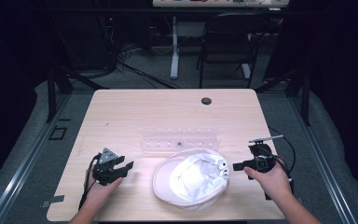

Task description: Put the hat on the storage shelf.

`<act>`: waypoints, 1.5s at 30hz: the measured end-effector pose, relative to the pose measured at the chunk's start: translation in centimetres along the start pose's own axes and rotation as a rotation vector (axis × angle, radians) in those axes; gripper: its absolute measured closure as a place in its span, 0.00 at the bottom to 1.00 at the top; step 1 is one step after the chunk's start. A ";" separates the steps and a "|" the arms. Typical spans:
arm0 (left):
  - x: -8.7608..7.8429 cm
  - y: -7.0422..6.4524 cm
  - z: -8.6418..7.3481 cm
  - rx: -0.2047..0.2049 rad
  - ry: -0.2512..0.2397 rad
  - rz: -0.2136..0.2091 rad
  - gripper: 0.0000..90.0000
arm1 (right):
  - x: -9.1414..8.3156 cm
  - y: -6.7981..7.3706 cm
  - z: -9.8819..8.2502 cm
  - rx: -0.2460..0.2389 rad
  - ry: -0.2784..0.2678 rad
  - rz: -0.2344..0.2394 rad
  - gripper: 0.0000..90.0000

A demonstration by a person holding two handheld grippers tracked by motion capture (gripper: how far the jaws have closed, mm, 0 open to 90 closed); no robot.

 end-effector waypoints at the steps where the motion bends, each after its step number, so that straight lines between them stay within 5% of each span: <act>1: 0.0 0.0 0.0 0.000 0.000 0.000 0.57 | 0.0 0.0 0.0 0.000 0.000 0.000 0.68; 11: -0.2 0.4 -0.2 -0.019 0.009 0.016 0.56 | -1.0 1.4 1.1 0.079 0.049 0.082 0.66; 19: -0.1 0.3 -0.3 -0.014 0.014 0.016 0.55 | -0.7 1.9 1.3 0.086 0.132 0.072 0.64; 32: -0.2 0.3 -0.3 -0.007 0.012 0.001 0.55 | 1.8 2.8 0.7 0.209 0.206 0.102 0.59; 37: -0.2 0.4 -0.3 -0.012 0.006 0.005 0.55 | 2.8 3.0 0.2 0.199 0.266 0.109 0.58; 39: -0.2 0.4 -0.3 -0.012 0.007 0.005 0.55 | 3.1 3.2 0.2 0.226 0.236 0.108 0.59; 45: -0.1 0.3 -0.3 -0.011 0.008 0.005 0.55 | 3.9 3.2 -0.2 0.237 0.261 0.113 0.60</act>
Point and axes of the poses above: each handheld gripper's, and its own axes: x roughly forward along the jaws, z roughly out of its top, y roughly to its left, the point moved 8 cm from there along x, roughly forward along the jaws, and after that the axes turned 7 degrees about z, right-handed, at the moved point
